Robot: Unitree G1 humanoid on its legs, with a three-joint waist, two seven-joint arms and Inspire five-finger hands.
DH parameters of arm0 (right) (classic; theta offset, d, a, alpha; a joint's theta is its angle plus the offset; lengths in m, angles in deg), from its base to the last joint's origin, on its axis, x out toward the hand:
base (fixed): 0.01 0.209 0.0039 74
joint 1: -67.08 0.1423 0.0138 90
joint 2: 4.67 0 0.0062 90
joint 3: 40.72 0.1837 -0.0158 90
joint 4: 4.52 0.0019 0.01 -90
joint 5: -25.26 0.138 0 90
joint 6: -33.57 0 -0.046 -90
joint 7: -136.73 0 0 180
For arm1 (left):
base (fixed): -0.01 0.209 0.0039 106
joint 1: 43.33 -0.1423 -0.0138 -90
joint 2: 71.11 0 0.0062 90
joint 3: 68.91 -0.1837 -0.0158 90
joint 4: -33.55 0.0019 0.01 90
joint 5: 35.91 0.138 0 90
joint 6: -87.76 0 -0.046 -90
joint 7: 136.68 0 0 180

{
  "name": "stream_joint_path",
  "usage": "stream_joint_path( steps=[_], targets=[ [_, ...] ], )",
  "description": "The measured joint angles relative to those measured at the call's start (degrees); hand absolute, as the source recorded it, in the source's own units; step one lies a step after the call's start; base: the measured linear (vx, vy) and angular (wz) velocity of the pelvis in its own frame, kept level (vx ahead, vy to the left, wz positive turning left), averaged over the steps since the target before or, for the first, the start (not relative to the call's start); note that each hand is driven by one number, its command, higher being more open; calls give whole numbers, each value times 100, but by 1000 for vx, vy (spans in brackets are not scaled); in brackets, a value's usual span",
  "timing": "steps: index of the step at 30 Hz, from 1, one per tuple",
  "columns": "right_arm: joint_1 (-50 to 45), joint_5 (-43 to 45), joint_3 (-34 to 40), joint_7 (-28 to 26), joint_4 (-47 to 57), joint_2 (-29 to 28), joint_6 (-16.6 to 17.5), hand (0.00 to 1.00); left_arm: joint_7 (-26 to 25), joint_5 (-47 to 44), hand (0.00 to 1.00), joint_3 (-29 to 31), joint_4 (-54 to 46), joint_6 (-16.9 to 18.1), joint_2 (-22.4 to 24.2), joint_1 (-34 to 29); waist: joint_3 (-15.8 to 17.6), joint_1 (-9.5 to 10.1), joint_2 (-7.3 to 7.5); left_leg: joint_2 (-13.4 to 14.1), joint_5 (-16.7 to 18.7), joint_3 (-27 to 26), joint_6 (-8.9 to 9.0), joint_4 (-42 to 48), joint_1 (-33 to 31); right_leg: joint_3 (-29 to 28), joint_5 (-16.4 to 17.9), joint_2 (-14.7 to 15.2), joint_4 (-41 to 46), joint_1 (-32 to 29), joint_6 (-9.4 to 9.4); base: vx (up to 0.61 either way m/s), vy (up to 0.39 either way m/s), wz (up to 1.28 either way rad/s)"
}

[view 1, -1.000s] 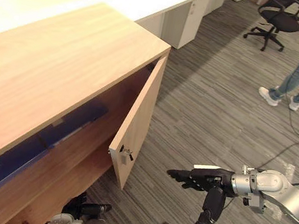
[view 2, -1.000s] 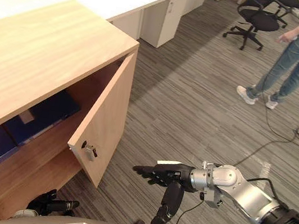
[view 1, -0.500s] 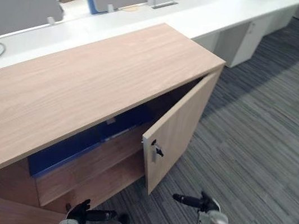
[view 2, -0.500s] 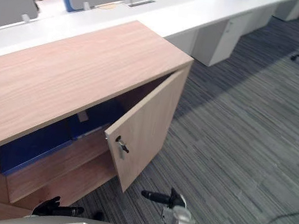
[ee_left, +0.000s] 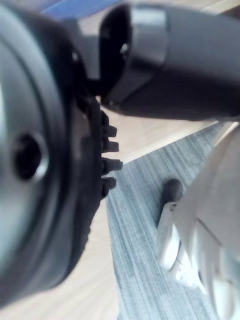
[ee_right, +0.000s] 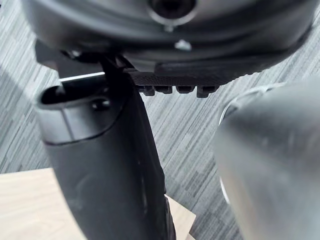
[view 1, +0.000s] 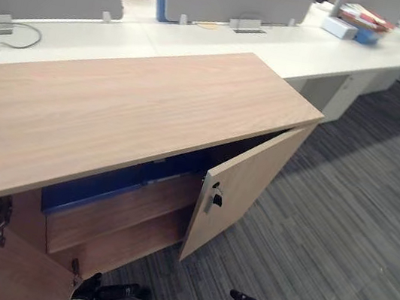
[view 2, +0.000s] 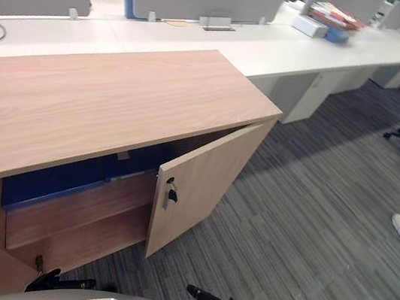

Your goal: Walk over to the cabinet, pick up the folder, carry it to the office cabinet, place the folder inside the office cabinet, then close the office cabinet door

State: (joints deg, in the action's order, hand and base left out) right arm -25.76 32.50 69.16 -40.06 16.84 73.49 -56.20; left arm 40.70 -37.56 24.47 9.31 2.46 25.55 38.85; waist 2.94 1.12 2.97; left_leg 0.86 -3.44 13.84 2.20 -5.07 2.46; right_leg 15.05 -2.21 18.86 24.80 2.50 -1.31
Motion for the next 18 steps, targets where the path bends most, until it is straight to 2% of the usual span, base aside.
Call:
stream_joint_path(
  steps=[1,2,3,5,6,7,8,9,10,13,18],
  targets=[
    [-49,0,35,-1,0,-1,0,100,1,2,100,2,-1,0,-3,7,1,-5,1,52,-1,136,1,0,-10,-177,137,-57,22,-33,-50,50,-213,59],
    [-102,1,43,-10,-7,-6,-6,100,0,4,100,29,2,0,-7,29,0,-15,23,62,-60,264,91,1,-63,-474,402,-190,-108,34,-34,43,-248,51],
    [-87,19,43,-13,-31,-49,-45,100,9,8,100,121,4,-2,-44,71,8,-31,152,-10,-85,347,129,1,-206,-779,745,-285,-496,146,-71,45,-314,49],
    [59,262,158,-30,-45,-155,-75,100,15,10,100,236,22,-5,-122,163,92,-55,396,-120,-203,357,320,-1,-448,-910,1202,-261,-1090,373,-490,13,-262,26],
    [131,304,214,-31,-59,-189,-76,100,21,10,100,277,30,-8,-131,190,154,-53,416,-109,-210,360,336,-1,-493,-893,1312,-261,-1162,381,-627,-49,-287,6],
    [183,456,212,-32,-77,-225,-75,100,32,6,100,421,46,-8,-134,245,205,-53,443,-69,-263,363,429,-3,-567,-818,1512,-273,-1332,416,-899,-61,-299,17],
    [202,551,217,-42,-90,-213,-75,100,31,6,100,575,177,-14,-94,275,281,-99,396,43,-333,443,533,-4,-569,-666,1576,-395,-1432,507,-983,-70,-342,25],
    [172,572,228,-43,-92,-211,-75,100,30,6,100,647,208,-12,-63,277,275,-118,361,86,-348,458,552,-5,-557,-587,1592,-437,-1444,559,-959,-3,-262,42],
    [124,682,266,-42,-148,-211,-73,100,17,-2,100,887,235,-10,17,267,248,-123,298,199,-396,526,669,-9,-532,-490,1633,-578,-1510,687,-889,11,-144,33],
    [150,670,255,-62,-195,-237,-61,100,16,-77,100,1141,233,-7,66,191,234,-111,271,349,-446,577,768,-12,-579,-302,1646,-771,-1608,803,-849,44,-157,34],
    [145,657,252,-92,-291,-348,30,100,-4,-278,100,1351,199,25,119,140,302,-23,390,417,-528,822,875,-15,-727,42,1623,-954,-1740,965,-809,39,-107,34]
  ],
)
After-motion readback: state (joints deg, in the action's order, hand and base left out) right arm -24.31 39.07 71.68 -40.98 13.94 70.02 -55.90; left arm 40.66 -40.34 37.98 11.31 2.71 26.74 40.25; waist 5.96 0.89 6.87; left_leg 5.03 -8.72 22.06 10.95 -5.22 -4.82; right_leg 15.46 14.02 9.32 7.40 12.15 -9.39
